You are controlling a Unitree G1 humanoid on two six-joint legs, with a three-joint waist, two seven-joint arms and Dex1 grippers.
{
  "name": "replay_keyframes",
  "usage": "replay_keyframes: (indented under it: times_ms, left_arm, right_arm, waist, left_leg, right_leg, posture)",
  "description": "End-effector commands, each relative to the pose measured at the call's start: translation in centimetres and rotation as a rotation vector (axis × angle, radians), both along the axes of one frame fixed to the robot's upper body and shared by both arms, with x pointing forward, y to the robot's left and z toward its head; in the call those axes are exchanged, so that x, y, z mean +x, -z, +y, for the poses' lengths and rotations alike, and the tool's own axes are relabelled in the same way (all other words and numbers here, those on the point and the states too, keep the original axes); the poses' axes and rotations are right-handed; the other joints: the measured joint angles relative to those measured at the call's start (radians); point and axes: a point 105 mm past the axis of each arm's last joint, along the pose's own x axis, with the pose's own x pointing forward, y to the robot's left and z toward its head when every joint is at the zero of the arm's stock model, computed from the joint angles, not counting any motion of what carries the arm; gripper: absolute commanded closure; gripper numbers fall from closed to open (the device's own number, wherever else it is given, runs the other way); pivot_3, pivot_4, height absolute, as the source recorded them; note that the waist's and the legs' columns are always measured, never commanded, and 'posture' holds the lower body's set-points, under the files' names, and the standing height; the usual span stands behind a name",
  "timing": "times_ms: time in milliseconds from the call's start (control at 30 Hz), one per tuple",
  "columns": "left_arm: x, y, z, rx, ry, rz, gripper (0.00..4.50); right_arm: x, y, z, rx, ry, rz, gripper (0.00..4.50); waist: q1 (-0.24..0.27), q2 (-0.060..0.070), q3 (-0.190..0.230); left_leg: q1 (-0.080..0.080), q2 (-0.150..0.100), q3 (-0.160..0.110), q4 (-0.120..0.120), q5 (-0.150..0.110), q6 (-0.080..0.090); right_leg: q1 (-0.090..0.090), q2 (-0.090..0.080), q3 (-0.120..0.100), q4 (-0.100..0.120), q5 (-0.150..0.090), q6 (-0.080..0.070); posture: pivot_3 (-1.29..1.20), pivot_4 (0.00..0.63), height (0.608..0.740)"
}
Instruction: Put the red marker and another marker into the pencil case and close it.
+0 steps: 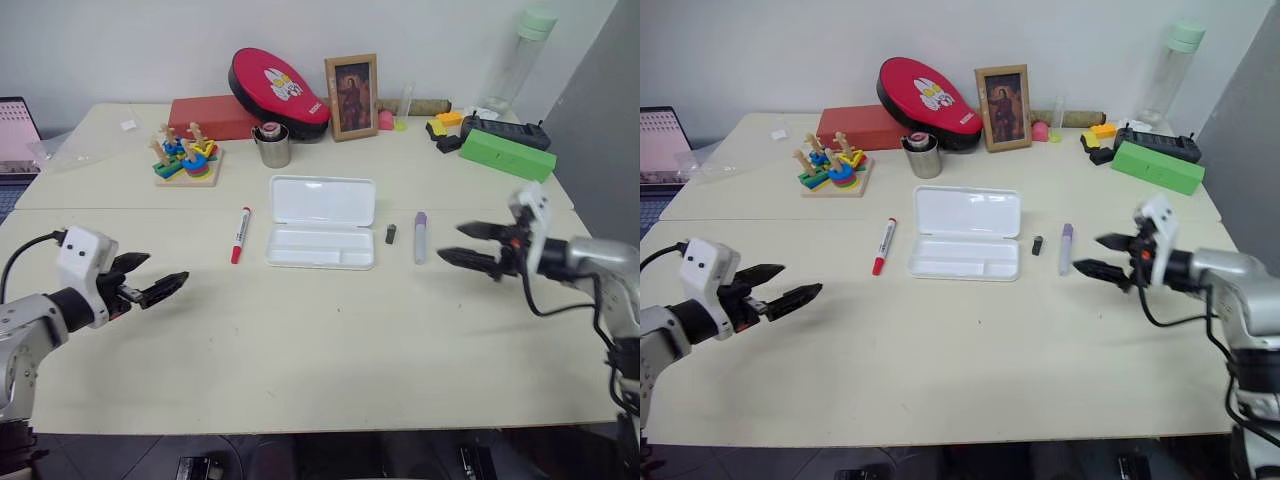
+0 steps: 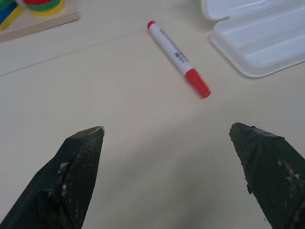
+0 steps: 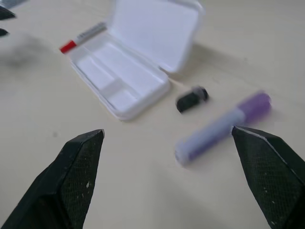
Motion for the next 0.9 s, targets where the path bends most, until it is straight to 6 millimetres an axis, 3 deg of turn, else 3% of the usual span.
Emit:
replay_keyframes:
  times_ms: [33, 100, 233, 333, 467, 567, 633, 900]
  left_arm:
    - [0.5, -0.6, -5.7, -0.037, 0.176, -0.053, 0.00]
    - [0.8, -1.0, -8.9, -0.069, 0.262, -0.091, 0.00]
    - [0.7, -2.0, -13.2, -0.128, 0.377, -0.151, 0.00]
    - [0.3, -2.8, -15.3, -0.168, 0.431, -0.196, 0.00]
    - [0.2, -3.2, -16.4, -0.198, 0.448, -0.220, 0.00]
    - [0.2, -3.5, -16.5, -0.206, 0.446, -0.236, 0.00]
    - [0.3, -3.6, -16.5, -0.205, 0.439, -0.247, 0.00]
    - [0.6, -4.0, -16.4, -0.201, 0.419, -0.271, 0.00]
  right_arm:
    - [1.3, 0.1, 4.2, -0.035, -0.141, -0.026, 0.04]
    - [2.1, 1.0, 6.8, -0.070, -0.211, -0.018, 0.04]
    - [3.1, 2.8, 9.6, -0.139, -0.287, 0.006, 0.04]
    - [3.0, 4.1, 10.9, -0.191, -0.346, 0.031, 0.04]
    - [2.8, 6.1, 11.4, -0.284, -0.390, 0.070, 0.04]
    - [3.0, 7.1, 11.3, -0.337, -0.390, 0.077, 0.55]
    - [3.2, 7.4, 11.3, -0.354, -0.386, 0.074, 1.13]
    - [4.0, 7.4, 11.7, -0.366, -0.364, 0.038, 2.95]
  waist:
    - [-0.001, 0.000, 0.000]
    - [0.001, 0.000, 0.000]
    - [0.008, 0.000, 0.000]
    - [0.015, 0.000, 0.000]
    - [0.013, 0.000, 0.000]
    - [0.013, 0.000, 0.000]
    - [0.013, 0.000, 0.000]
    - [0.012, 0.000, 0.000]
  left_leg:
    - [0.000, 0.000, 0.000, 0.000, 0.000, 0.000]
    - [0.000, 0.000, -0.001, 0.000, 0.000, 0.000]
    - [-0.001, -0.001, -0.003, 0.001, 0.000, 0.000]
    - [-0.001, -0.001, -0.004, 0.001, 0.000, 0.000]
    - [0.000, -0.001, -0.006, 0.001, 0.000, 0.000]
    - [0.000, -0.001, -0.006, 0.002, 0.000, 0.000]
    - [0.000, -0.001, -0.007, 0.003, 0.000, 0.000]
    - [0.001, -0.001, -0.007, 0.004, 0.000, 0.000]
  right_leg:
    - [0.001, 0.000, 0.000, 0.000, 0.001, -0.002]
    - [0.001, 0.000, -0.001, -0.001, 0.002, -0.003]
    - [0.002, 0.000, -0.002, 0.000, 0.003, -0.003]
    - [0.003, 0.000, -0.003, 0.000, 0.003, -0.003]
    - [0.003, 0.000, -0.005, 0.001, 0.003, -0.004]
    - [0.003, 0.000, -0.005, 0.004, 0.003, -0.004]
    - [0.003, 0.000, -0.005, 0.005, 0.003, -0.004]
    - [0.004, 0.001, -0.005, 0.007, 0.003, -0.004]
  posture:
    - [0.00, 0.150, 0.740]
    - [0.00, 0.150, 0.740]
    - [0.00, 0.150, 0.740]
    - [0.00, 0.150, 0.740]
    - [0.00, 0.150, 0.740]
    - [0.00, 0.150, 0.740]
    - [0.00, 0.150, 0.740]
    - [0.00, 0.150, 0.740]
